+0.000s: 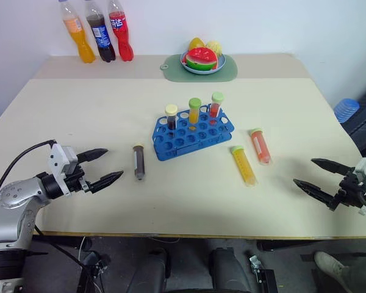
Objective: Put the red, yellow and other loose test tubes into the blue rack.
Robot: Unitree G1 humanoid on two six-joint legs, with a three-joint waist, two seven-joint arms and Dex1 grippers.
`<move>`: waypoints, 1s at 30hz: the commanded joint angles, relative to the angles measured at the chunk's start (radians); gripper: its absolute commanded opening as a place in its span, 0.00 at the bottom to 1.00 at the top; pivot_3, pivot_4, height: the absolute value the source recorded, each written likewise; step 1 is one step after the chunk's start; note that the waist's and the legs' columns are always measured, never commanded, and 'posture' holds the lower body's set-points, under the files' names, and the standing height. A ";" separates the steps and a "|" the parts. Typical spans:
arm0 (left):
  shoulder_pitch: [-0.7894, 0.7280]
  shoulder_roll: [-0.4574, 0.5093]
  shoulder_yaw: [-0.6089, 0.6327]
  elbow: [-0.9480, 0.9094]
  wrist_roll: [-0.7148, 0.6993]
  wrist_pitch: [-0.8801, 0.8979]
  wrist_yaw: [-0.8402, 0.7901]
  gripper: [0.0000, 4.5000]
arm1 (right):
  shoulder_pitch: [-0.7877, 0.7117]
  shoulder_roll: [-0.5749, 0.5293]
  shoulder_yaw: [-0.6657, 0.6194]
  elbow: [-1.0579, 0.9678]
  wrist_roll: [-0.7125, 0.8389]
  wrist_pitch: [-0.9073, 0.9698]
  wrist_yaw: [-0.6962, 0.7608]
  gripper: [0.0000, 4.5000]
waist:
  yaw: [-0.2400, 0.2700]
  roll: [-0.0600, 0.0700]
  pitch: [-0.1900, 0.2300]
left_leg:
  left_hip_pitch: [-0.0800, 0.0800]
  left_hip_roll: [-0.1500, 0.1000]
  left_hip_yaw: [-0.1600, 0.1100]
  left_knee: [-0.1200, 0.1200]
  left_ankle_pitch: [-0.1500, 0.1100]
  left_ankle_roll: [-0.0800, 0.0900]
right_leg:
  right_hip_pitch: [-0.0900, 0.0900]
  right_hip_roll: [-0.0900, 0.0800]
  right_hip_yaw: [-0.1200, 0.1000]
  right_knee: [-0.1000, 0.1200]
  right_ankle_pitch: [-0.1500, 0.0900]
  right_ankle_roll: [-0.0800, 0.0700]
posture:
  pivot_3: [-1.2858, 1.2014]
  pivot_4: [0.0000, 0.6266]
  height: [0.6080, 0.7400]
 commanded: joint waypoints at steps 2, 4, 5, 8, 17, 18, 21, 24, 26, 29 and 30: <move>0.008 0.024 0.028 -0.040 -0.003 0.023 -0.004 1.00 | -0.002 -0.012 -0.031 -0.022 0.005 0.001 0.013 1.00 | 0.002 0.000 0.000 | 0.000 0.001 0.000 0.000 0.000 0.000 | 0.000 0.000 0.000 0.000 0.000 0.000 | 0.52 0.24 1.00; 0.009 0.023 0.030 -0.048 -0.007 0.032 -0.004 1.00 | -0.008 -0.010 -0.029 -0.028 0.006 0.008 0.009 1.00 | 0.002 0.000 0.000 | 0.000 0.001 0.000 0.000 0.000 0.000 | 0.000 0.000 0.000 0.000 0.000 0.000 | 0.52 0.24 1.00; 0.009 0.017 0.034 -0.054 -0.021 0.044 -0.004 1.00 | -0.016 -0.007 -0.024 -0.027 0.007 0.010 0.009 1.00 | 0.002 0.000 0.000 | 0.000 0.001 0.000 0.000 0.000 0.000 | 0.000 0.000 0.000 0.000 0.000 0.000 | 0.52 0.24 1.00; 0.010 0.007 0.040 -0.075 -0.029 0.043 -0.003 1.00 | -0.043 0.002 -0.009 -0.023 0.011 0.011 0.010 1.00 | 0.001 0.000 0.000 | 0.000 0.001 0.000 0.000 0.000 0.000 | 0.000 0.000 0.000 0.000 0.000 0.000 | 0.52 0.24 1.00; 0.010 -0.064 -0.021 -0.130 0.027 -0.016 0.025 1.00 | -0.198 0.013 0.108 -0.126 -0.027 0.181 -0.150 1.00 | 0.002 0.000 0.000 | 0.000 0.001 0.000 0.000 0.000 0.000 | -0.001 0.000 0.000 0.000 0.000 0.000 | 0.52 0.24 1.00; 0.014 -0.071 -0.029 -0.134 0.036 -0.025 0.024 1.00 | -0.226 0.006 0.128 -0.152 -0.025 0.252 -0.189 1.00 | 0.000 0.000 0.000 | 0.000 0.001 0.000 0.000 0.000 0.000 | -0.001 0.000 0.000 0.000 0.000 0.000 | 0.52 0.24 1.00; 0.005 -0.099 -0.052 -0.145 0.049 -0.047 0.034 1.00 | -0.366 -0.012 0.223 -0.185 -0.025 0.452 -0.263 1.00 | 0.000 0.000 0.000 | -0.001 0.001 0.000 0.000 0.000 0.000 | -0.001 0.000 0.000 0.000 0.000 -0.001 | 0.52 0.24 1.00; -0.001 -0.110 -0.071 -0.150 0.064 -0.058 0.031 1.00 | -0.484 -0.031 0.314 -0.172 -0.056 0.607 -0.303 1.00 | 0.003 0.000 0.000 | -0.001 0.001 0.000 0.000 0.000 0.000 | -0.002 0.000 0.000 0.000 0.001 -0.001 | 0.52 0.24 1.00; -0.001 -0.110 -0.088 -0.154 0.081 -0.071 0.025 1.00 | -0.614 -0.040 0.401 -0.103 -0.095 0.742 -0.330 1.00 | 0.003 0.000 0.000 | -0.002 0.001 0.000 0.000 0.000 0.000 | -0.002 0.000 0.000 -0.001 0.001 -0.001 | 0.52 0.24 1.00; -0.005 -0.112 -0.101 -0.164 0.084 -0.072 0.017 1.00 | -0.801 -0.031 0.503 0.029 -0.124 0.869 -0.309 1.00 | 0.002 0.001 0.001 | -0.004 0.001 0.000 0.000 0.000 0.000 | -0.005 -0.001 0.000 -0.001 0.001 -0.001 | 0.52 0.24 1.00; -0.006 -0.112 -0.105 -0.164 0.086 -0.076 0.012 1.00 | -0.851 -0.020 0.526 0.076 -0.129 0.907 -0.302 1.00 | 0.002 0.001 0.001 | -0.005 0.001 0.000 0.000 0.000 0.000 | -0.005 -0.001 0.000 -0.001 0.001 -0.002 | 0.52 0.24 1.00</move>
